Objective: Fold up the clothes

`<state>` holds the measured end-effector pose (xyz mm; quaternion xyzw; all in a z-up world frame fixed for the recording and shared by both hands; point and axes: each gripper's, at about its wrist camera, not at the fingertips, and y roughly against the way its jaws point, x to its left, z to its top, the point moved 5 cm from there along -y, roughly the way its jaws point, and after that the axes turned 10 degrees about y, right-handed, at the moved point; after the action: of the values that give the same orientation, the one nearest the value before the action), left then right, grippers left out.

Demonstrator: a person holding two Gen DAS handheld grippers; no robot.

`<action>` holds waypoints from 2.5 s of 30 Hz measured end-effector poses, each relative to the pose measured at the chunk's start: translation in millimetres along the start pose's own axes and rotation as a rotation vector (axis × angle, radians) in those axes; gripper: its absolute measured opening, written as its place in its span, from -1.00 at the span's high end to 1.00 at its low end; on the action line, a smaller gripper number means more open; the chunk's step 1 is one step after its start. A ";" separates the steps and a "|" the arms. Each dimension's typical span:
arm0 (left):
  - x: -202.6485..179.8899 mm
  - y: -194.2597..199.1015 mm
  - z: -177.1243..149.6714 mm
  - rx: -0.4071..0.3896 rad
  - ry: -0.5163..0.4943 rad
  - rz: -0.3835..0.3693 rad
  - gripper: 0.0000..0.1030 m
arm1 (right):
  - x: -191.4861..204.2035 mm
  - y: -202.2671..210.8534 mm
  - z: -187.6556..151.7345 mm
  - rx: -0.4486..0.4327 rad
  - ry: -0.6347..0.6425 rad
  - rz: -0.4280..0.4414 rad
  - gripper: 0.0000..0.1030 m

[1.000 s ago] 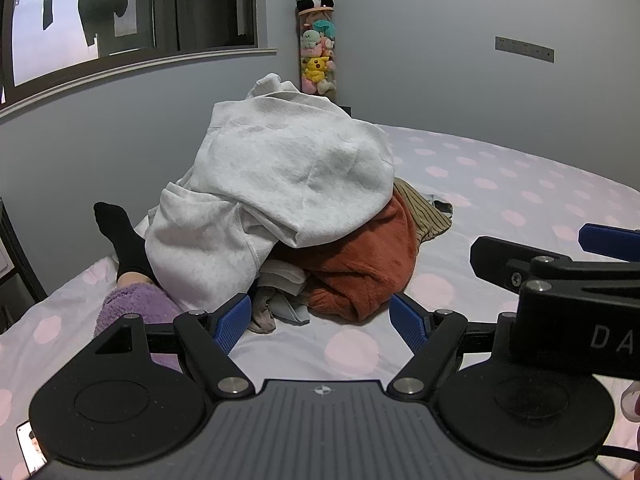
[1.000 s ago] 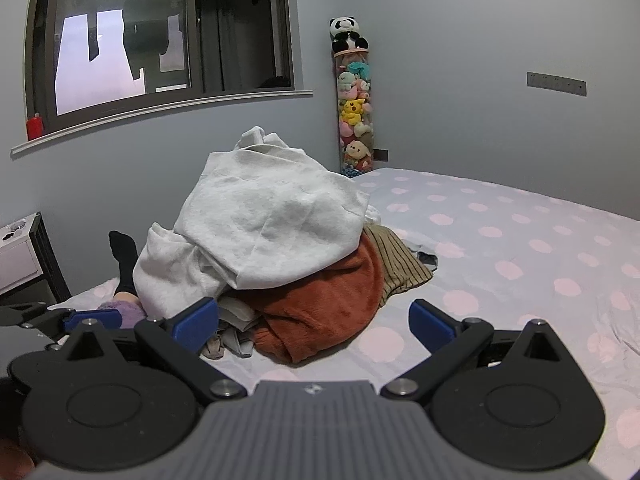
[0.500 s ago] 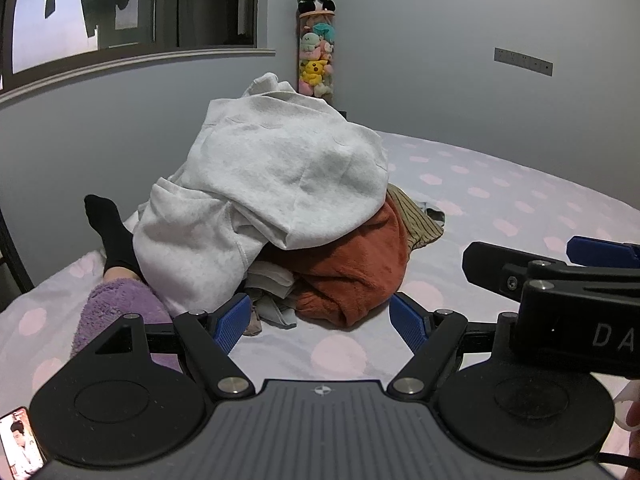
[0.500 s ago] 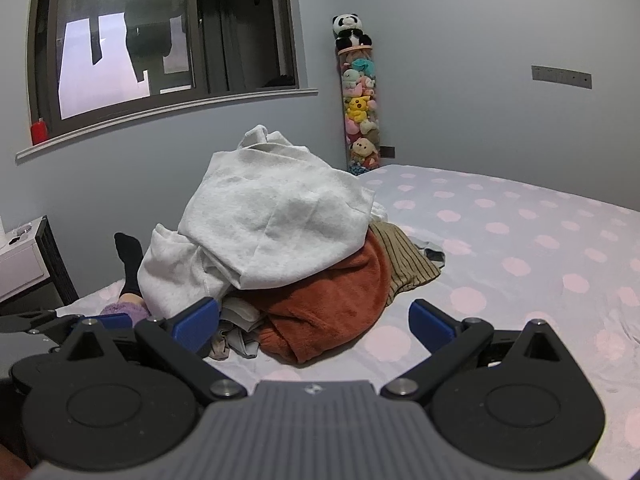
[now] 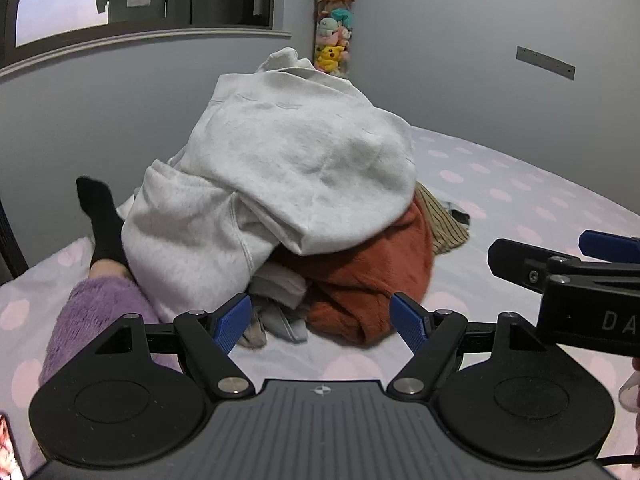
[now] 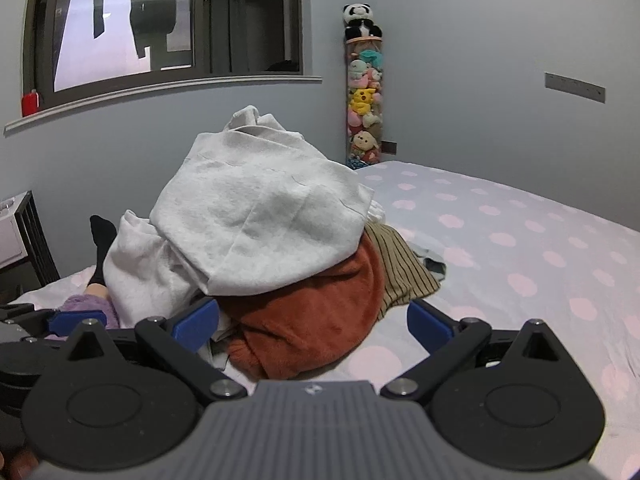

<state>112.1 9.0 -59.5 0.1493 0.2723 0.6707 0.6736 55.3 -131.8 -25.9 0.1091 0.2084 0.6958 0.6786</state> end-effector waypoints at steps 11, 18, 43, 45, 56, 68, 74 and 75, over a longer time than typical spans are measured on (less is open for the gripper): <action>21.3 -84.7 31.6 0.046 -0.020 0.002 -0.23 | 0.1 -96.9 17.4 0.034 0.061 0.066 -0.91; 50.2 -120.7 49.6 0.018 0.081 0.003 -0.14 | 15.1 -155.5 23.2 0.068 0.101 0.108 -0.58; 115.8 -104.8 36.5 -0.004 0.204 0.101 0.35 | 111.9 -201.4 17.0 0.079 0.288 0.229 -0.14; 116.7 -106.5 36.0 -0.010 0.200 0.110 0.07 | 111.3 -208.0 21.8 0.098 0.285 0.215 0.24; 103.9 -100.0 33.5 -0.052 0.155 0.039 0.06 | 47.7 -173.9 68.2 -0.039 0.201 -0.070 0.72; 58.4 -70.6 17.1 -0.072 0.039 -0.139 0.03 | -85.0 -78.6 39.0 -0.027 0.087 -0.475 0.77; 31.7 -63.5 -9.1 -0.007 -0.043 -0.171 0.02 | -136.4 -30.9 -49.6 0.191 -0.056 -0.595 0.77; 28.1 -63.2 -14.0 0.006 -0.052 -0.175 0.02 | -140.2 -24.4 -65.1 0.231 -0.061 -0.606 0.77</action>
<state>154.9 30.8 -111.3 0.1445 0.2688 0.6045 0.7359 56.7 -280.0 -76.1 0.1394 0.2884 0.4303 0.8439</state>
